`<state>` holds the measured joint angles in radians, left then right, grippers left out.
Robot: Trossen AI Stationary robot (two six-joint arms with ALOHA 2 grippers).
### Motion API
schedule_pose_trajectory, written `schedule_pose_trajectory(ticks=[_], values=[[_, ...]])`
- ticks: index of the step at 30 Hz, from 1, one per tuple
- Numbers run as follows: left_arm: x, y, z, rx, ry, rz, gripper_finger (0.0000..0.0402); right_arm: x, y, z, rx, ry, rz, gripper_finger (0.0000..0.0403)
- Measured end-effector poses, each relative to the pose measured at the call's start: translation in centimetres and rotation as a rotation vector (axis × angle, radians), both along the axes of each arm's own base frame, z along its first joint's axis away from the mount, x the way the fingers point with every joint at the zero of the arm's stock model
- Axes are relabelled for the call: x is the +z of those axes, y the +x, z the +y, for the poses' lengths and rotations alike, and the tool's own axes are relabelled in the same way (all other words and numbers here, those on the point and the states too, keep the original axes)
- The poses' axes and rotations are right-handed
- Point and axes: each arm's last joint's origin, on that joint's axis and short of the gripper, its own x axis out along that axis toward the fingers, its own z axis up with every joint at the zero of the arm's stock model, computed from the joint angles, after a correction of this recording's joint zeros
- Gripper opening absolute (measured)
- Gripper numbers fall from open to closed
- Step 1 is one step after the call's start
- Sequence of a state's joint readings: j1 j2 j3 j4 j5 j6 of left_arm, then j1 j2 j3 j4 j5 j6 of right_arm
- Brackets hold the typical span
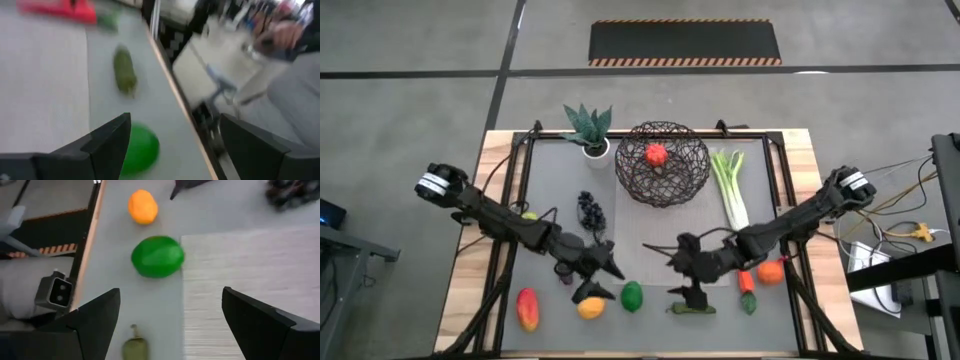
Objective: Build produce basket
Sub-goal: Put the green lime into the black wire basket
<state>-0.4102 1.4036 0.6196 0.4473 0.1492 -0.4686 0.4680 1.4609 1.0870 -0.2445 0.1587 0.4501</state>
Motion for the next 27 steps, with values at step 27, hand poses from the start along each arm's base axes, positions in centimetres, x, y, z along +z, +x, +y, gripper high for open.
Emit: schedule_pose_trajectory(ticks=[27], values=[[0.7,-4.3,-6.4,-0.101,0.376,0.289,0.0286,-2.0,8.1,6.9,-0.713,0.350,0.400,0.0328]])
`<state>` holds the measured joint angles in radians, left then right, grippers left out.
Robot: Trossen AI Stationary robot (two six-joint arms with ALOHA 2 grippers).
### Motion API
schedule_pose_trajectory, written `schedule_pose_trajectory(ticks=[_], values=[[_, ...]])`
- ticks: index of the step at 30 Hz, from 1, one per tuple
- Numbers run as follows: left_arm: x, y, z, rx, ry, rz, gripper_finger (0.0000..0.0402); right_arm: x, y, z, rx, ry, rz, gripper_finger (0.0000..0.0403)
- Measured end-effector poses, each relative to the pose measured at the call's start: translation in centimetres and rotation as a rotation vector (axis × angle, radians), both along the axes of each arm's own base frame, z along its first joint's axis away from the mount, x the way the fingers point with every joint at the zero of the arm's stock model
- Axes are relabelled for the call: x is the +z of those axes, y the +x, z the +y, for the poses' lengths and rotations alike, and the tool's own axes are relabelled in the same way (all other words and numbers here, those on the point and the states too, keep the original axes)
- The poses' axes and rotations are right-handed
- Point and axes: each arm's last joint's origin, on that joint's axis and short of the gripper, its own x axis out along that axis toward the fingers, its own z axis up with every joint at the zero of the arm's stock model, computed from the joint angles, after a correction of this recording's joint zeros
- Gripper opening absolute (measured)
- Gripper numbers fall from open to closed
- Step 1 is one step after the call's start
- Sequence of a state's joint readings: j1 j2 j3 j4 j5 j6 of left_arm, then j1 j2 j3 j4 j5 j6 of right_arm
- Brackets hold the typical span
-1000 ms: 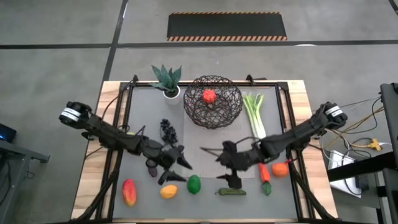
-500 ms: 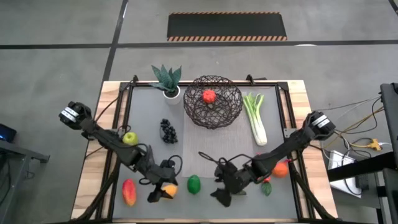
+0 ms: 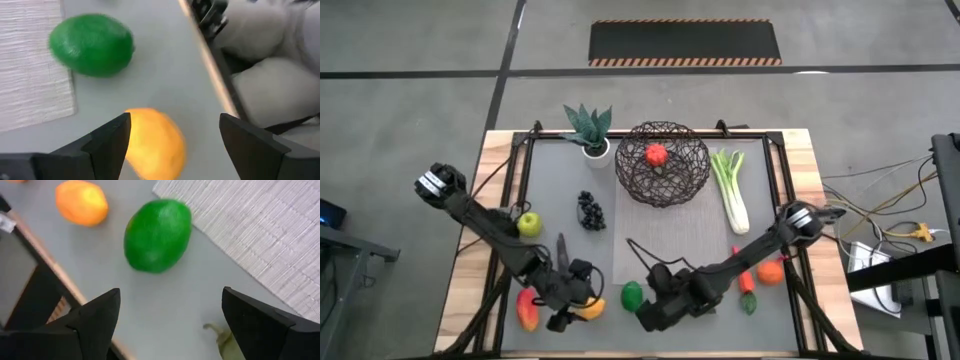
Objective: Build produce basket
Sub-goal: Put the green lime into the black wire basket
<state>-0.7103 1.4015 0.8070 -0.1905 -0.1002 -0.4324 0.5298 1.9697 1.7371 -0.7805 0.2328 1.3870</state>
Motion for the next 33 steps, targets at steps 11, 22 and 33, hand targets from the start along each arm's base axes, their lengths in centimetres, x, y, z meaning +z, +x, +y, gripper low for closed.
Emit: schedule_pose_trajectory(ticks=[11,22,33], values=[[0.2,-1.9,0.3,0.022,0.156,-0.010,0.0286,0.2,4.7,-0.7,-0.070,-0.058,0.082,0.0328],[1.8,-3.1,1.2,0.068,0.178,-0.073,0.0286,-1.2,7.0,-0.2,-0.085,-0.077,0.125,0.0329],[2.8,-3.9,2.2,0.106,0.186,-0.117,0.0286,-3.1,7.2,-0.5,-0.088,-0.102,0.189,0.0327]])
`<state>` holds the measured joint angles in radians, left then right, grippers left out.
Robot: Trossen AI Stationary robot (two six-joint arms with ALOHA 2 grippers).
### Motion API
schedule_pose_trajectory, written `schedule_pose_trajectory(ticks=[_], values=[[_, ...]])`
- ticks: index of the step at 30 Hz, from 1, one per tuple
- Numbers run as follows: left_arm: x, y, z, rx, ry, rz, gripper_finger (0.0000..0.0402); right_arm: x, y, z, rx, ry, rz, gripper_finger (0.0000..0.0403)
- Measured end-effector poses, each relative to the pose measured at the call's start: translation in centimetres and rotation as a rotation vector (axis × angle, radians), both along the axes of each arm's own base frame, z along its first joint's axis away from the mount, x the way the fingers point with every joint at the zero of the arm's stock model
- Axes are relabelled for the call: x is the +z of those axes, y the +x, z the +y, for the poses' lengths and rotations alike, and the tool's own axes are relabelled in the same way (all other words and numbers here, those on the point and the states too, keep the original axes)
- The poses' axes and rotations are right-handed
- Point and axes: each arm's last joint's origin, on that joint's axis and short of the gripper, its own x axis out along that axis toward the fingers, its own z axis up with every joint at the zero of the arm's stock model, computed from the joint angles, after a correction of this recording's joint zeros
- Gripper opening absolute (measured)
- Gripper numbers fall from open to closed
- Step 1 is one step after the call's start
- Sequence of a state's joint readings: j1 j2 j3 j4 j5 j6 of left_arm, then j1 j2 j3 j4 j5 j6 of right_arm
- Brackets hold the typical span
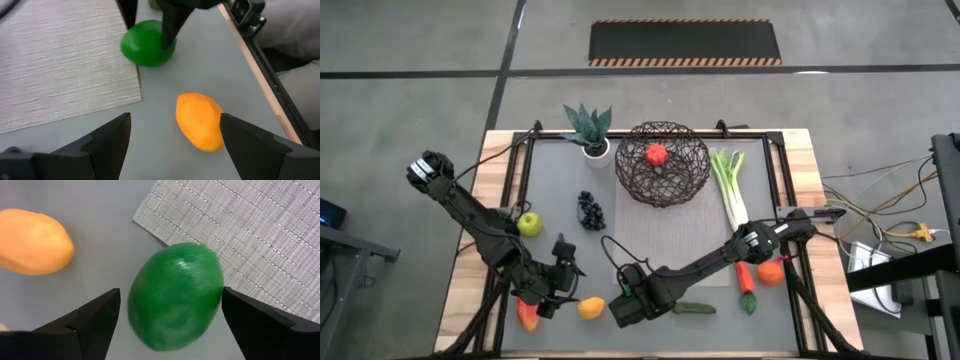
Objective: Build produce basket
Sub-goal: Put the green lime into the black wire basket
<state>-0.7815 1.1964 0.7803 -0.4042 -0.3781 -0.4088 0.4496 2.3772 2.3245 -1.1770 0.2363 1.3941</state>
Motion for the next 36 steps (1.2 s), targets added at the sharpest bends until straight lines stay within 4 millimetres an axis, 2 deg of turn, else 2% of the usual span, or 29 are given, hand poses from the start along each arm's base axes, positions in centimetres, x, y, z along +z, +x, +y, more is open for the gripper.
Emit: schedule_pose_trajectory(ticks=[7,16,20,23,29,36], values=[[0.1,0.0,0.1,0.014,0.009,-0.009,0.0286,-0.6,0.1,0.0,0.021,-0.009,0.018,0.0322],[0.0,0.0,0.1,0.030,0.000,-0.008,0.0286,-0.6,0.1,0.1,0.064,-0.002,0.029,0.0222],[0.0,0.1,0.1,0.058,0.001,-0.024,0.0286,-0.2,0.1,0.1,0.101,0.002,0.023,0.0208],[0.1,0.0,0.0,0.081,-0.001,-0.034,0.0286,0.9,0.1,0.2,0.152,0.017,0.009,0.0208],[0.4,0.1,-0.2,0.084,-0.034,-0.067,0.0286,4.2,-1.4,-0.8,0.286,0.037,0.062,0.0210],[0.9,0.5,-0.5,0.108,-0.071,-0.135,0.0286,10.1,-4.5,-3.8,0.344,-0.109,0.094,0.0210]])
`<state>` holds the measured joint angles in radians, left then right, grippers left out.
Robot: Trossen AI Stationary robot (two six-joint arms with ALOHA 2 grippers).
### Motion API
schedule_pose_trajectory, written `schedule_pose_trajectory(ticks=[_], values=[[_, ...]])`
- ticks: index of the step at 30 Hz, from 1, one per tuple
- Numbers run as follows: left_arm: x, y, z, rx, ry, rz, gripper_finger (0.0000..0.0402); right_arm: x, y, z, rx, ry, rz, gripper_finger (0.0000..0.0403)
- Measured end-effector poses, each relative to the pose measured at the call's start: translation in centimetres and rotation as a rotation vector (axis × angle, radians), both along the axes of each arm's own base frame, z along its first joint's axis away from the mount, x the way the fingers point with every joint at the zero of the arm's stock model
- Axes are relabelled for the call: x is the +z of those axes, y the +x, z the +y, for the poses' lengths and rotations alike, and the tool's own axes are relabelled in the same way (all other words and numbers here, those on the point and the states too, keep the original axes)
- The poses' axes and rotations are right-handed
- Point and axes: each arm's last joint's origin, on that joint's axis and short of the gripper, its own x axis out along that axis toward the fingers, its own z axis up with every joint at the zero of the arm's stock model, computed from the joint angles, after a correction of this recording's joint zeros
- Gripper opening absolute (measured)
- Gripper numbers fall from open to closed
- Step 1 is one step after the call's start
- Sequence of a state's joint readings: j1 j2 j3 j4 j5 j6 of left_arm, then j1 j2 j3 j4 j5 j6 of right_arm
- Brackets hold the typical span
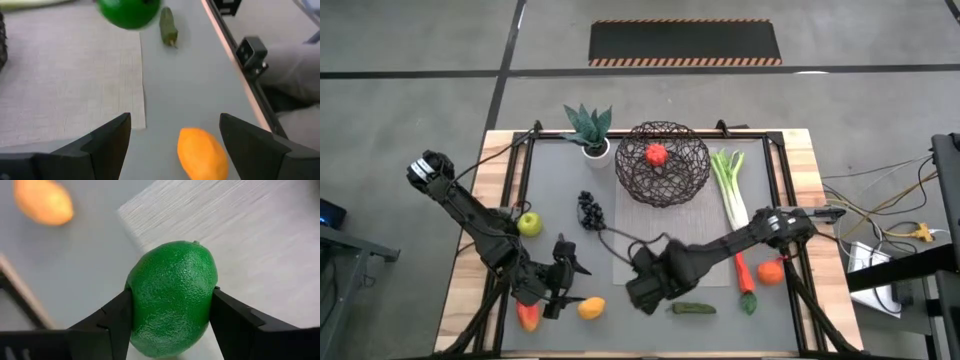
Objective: Build produce basket
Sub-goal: Put the green lime into the black wire basket
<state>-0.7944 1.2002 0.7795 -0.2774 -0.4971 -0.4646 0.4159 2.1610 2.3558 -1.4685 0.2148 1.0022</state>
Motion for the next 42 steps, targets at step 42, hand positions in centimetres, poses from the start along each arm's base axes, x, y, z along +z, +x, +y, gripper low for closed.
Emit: schedule_pose_trajectory(ticks=[42], values=[[1.8,0.9,0.5,0.361,0.072,-0.299,0.0286,5.0,-0.1,-17.3,0.236,-0.675,-0.058,0.0210]])
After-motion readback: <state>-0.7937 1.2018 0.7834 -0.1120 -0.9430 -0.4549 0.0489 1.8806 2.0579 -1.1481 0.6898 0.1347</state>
